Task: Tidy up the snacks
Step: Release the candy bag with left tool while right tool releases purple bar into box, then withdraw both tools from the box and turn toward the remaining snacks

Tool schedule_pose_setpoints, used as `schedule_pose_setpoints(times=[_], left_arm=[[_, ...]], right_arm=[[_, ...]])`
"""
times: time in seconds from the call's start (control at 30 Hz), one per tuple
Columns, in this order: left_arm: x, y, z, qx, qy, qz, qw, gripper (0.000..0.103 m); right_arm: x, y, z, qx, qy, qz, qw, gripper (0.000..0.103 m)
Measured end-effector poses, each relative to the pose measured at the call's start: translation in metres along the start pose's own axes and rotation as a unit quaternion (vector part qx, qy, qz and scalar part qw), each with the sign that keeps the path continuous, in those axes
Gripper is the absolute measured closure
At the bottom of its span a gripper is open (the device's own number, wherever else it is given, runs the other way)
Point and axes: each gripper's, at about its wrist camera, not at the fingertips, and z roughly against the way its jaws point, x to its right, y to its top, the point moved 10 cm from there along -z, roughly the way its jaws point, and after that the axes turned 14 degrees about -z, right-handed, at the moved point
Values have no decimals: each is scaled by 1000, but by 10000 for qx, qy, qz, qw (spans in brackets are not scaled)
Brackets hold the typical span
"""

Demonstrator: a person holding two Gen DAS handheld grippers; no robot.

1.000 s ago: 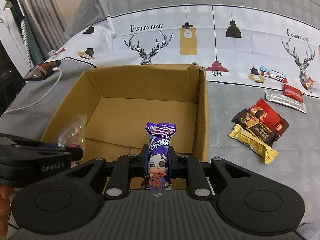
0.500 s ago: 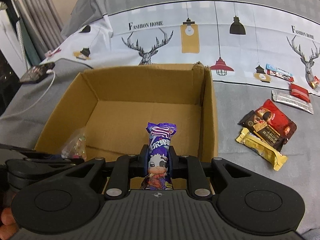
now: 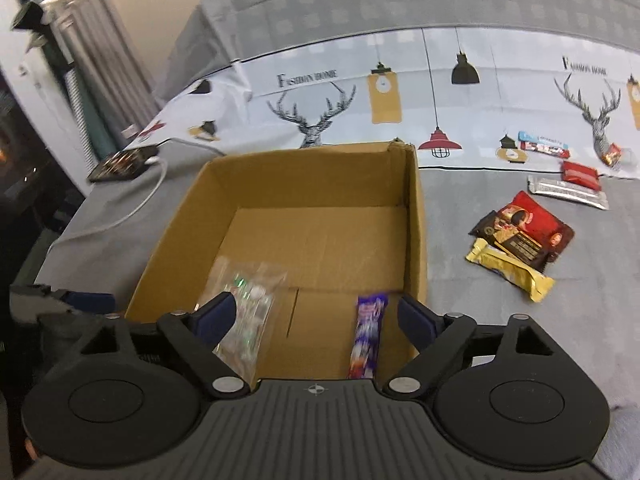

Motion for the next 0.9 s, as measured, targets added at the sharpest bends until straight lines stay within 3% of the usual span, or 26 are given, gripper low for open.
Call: schedule_pose_setpoints(times=[0.37,0.53,0.9], left_arm=[[4,-61,53,51,170,355,9992,1],[1,-64,76,321,317,391,9982,1],[12,-65,94,435,323,291,9981,1]], right_arm=[[-12,-50,81,236,171,185,9994,9],[-19,-50,101,441,281,365,9980,6],[-20,-59,118,471,412,399,9972,0]])
